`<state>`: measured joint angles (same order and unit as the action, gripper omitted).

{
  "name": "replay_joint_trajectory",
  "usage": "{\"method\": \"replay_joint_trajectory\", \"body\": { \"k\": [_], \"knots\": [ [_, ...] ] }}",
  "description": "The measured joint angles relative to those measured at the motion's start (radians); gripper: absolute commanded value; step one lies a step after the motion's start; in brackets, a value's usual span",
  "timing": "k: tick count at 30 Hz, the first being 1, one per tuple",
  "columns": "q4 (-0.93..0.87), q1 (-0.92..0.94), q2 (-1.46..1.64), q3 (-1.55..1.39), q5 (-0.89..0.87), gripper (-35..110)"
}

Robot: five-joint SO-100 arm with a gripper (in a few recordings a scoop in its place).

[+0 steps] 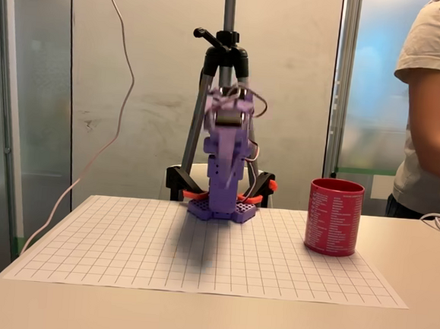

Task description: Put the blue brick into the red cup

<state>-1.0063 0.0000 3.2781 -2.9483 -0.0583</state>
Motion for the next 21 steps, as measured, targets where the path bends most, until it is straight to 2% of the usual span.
{"method": "replay_joint_trajectory", "body": {
  "k": [5,21],
  "knots": [
    [-0.020,-0.003,0.012,-0.117,-0.021,0],
    [-0.038,-0.003,0.025,-0.121,-0.029,0]
  ]
}}
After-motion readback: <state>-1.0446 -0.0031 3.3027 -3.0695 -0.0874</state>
